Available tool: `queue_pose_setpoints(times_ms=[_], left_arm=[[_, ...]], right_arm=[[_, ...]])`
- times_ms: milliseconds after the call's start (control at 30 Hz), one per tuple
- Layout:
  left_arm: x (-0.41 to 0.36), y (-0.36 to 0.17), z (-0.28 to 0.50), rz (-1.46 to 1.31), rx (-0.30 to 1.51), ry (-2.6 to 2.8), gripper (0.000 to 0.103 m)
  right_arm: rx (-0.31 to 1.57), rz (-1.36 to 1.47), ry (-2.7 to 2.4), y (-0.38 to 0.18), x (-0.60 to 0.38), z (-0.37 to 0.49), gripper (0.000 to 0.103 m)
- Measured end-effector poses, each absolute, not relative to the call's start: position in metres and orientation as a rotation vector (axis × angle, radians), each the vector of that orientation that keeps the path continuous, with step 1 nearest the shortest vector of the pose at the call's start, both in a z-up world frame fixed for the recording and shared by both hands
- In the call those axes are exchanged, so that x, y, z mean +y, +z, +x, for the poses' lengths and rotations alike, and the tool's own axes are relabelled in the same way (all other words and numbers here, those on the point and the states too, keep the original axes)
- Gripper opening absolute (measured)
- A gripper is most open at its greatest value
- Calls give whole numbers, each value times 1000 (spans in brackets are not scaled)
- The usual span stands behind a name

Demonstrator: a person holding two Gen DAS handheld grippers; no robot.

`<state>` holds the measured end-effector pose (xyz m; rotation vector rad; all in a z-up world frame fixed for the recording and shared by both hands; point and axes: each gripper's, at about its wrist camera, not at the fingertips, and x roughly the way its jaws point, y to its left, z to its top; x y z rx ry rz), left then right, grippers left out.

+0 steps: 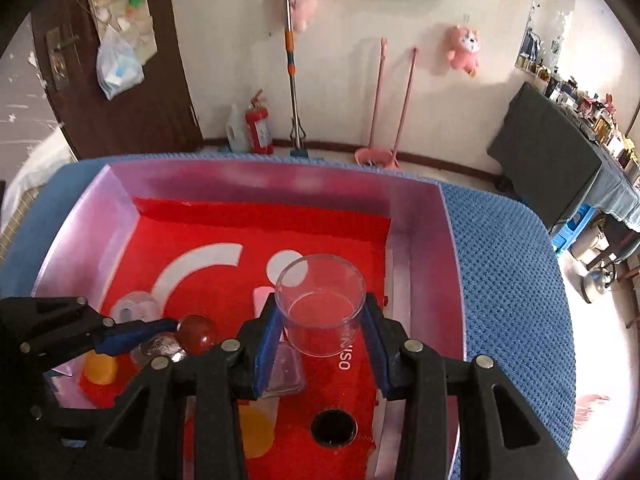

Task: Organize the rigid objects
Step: 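Carry both held items into the pink box and open both tools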

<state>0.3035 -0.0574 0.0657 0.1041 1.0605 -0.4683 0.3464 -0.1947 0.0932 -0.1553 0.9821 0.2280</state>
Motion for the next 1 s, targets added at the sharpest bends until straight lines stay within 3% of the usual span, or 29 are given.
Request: queue_pose_setpoints(times_ms=[1000], left_arm=[[-65, 53, 318, 73, 1105, -433, 29]], right_arm=[[1047, -222, 175, 59, -187, 355, 41]])
